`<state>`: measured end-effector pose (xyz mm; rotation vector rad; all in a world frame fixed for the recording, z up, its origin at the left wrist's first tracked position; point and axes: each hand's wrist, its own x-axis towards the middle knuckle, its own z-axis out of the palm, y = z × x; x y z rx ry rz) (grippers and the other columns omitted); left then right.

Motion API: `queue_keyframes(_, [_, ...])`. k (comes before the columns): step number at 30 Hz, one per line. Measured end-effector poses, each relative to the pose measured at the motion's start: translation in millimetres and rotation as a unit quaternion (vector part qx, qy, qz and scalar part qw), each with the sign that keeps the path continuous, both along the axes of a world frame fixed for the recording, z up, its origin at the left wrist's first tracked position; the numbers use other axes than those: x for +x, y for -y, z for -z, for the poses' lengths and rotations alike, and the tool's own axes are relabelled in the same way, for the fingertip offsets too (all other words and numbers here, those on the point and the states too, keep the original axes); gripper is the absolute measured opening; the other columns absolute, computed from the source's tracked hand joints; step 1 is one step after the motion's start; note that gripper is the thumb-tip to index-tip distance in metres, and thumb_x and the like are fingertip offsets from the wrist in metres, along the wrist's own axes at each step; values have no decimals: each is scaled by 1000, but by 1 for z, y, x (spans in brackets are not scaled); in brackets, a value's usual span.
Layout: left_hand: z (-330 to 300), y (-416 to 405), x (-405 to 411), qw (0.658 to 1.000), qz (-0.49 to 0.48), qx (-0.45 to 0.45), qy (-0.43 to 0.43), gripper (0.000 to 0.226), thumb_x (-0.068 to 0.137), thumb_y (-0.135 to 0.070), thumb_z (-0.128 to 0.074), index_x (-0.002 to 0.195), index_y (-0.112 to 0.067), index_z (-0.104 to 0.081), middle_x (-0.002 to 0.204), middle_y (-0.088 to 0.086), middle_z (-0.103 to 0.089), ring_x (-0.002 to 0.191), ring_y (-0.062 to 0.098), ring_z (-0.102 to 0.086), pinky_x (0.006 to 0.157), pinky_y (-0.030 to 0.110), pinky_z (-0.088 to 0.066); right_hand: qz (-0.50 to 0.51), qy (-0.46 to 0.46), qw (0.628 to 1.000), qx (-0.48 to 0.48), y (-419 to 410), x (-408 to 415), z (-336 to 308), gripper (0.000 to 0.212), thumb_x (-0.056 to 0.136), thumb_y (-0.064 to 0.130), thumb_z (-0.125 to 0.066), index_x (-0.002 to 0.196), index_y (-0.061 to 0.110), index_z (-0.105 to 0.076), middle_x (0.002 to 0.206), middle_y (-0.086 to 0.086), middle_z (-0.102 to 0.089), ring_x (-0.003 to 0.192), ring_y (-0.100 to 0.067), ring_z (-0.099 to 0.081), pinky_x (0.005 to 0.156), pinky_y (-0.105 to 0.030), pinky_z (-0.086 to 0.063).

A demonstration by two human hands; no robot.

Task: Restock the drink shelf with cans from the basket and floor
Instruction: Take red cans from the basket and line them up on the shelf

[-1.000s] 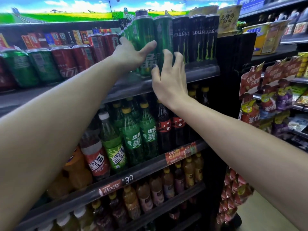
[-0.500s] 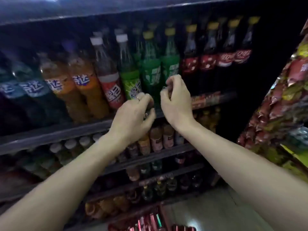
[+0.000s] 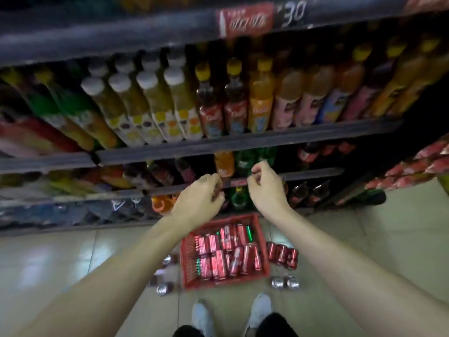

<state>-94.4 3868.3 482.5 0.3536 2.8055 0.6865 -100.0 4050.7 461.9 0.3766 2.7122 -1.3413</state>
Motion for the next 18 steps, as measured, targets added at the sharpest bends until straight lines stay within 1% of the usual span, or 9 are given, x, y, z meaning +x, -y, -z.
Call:
queue_keyframes(2, [51, 16, 7, 999, -17, 4, 36, 16, 96, -24, -63, 108, -14, -60, 100, 3, -65, 95, 28, -66, 80, 44, -55, 12, 37, 999, -6, 13, 7, 53, 12, 100, 16, -58, 110, 10, -57, 103, -11, -66, 96, -30, -63, 79, -37, -49])
queue_keyframes(6, [164, 41, 21, 992, -60, 29, 109, 20, 96, -27, -64, 112, -14, -61, 103, 6, -69, 95, 26, -68, 85, 45, -57, 44, 162, 985, -24, 30, 31, 172, 18, 101, 20, -58, 115, 11, -55, 105, -9, -66, 94, -29, -63, 76, -33, -46])
queue_keyframes(8, [225, 50, 29, 985, -76, 35, 150, 26, 98, -28, -65, 117, -12, -59, 108, 9, -69, 99, 29, -67, 88, 45, -56, 60, 216, 974, -35, 35, 44, 235, 13, 100, 23, -59, 108, 14, -54, 93, -6, -64, 93, -30, -64, 78, -36, -49])
queue_keyframes(10, [285, 55, 38, 977, -84, 37, 193, 29, 100, -29, -64, 119, -9, -55, 109, 12, -69, 101, 32, -66, 88, 44, -55, 53, 263, 963, -32, 34, 58, 295, 10, 99, 22, -61, 96, 18, -53, 78, 2, -55, 83, -25, -61, 74, -32, -42])
queue_keyframes(11, [315, 56, 43, 973, -88, 36, 212, 29, 100, -28, -64, 120, -9, -53, 108, 13, -69, 100, 32, -66, 86, 44, -55, 52, 285, 957, -30, 34, 64, 322, 12, 100, 21, -61, 93, 20, -51, 77, 4, -52, 77, -19, -57, 74, -28, -39])
queue_keyframes(13, [372, 58, 51, 964, -93, 29, 247, 33, 100, -29, -63, 123, -8, -50, 108, 13, -68, 93, 31, -66, 80, 43, -55, 50, 313, 948, -40, 32, 76, 377, 16, 98, 22, -65, 105, 17, -51, 88, 1, -58, 79, -17, -57, 79, -26, -43])
queue_keyframes(15, [429, 60, 57, 955, -101, 23, 280, 46, 101, -30, -64, 134, -5, -45, 112, 11, -66, 86, 24, -61, 71, 34, -49, 65, 318, 944, -50, 31, 83, 431, 37, 92, 24, -72, 122, 10, -55, 104, 0, -64, 90, -20, -61, 84, -28, -49])
queue_keyframes(16, [457, 60, 59, 948, -107, 25, 298, 56, 100, -32, -65, 142, -3, -40, 116, 10, -65, 84, 20, -60, 68, 31, -47, 81, 313, 945, -48, 30, 85, 456, 41, 90, 24, -75, 123, 8, -57, 106, 1, -64, 92, -19, -61, 83, -28, -48])
queue_keyframes(18, [509, 60, 63, 934, -128, 37, 331, 75, 99, -37, -67, 154, -1, -29, 130, 13, -63, 89, 16, -59, 76, 31, -53, 115, 305, 945, -39, 30, 89, 500, 50, 85, 27, -80, 124, 5, -57, 109, -1, -61, 98, -17, -58, 84, -26, -45])
